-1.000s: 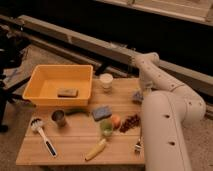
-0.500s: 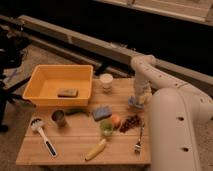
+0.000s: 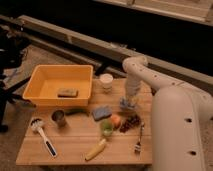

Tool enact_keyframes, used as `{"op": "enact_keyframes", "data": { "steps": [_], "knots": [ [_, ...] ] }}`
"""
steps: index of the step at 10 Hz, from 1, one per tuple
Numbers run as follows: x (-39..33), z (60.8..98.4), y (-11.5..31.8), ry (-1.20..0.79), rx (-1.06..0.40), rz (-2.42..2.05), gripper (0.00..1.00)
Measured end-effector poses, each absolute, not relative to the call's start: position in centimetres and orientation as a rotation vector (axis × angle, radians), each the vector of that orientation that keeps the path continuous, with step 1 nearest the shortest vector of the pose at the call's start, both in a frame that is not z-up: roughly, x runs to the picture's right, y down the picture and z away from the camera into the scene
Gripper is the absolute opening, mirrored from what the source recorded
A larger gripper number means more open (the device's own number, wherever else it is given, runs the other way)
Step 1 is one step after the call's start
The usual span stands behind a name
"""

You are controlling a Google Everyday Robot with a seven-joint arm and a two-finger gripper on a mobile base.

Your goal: Wipe table surface with towel

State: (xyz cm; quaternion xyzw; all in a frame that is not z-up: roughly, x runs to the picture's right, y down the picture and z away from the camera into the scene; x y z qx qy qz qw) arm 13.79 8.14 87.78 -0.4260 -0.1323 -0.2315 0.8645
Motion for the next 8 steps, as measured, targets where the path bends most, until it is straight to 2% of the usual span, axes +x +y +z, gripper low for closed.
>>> {"op": "enact_keyframes", "data": {
  "steps": [4,8],
  "knots": [
    [11.2,86.8,6.2,-0.347,-0.813,-0.482,0.80],
    [10.7,83.7,-0.7,-0.379,-0.712,-0.414,0.80]
  ]
}}
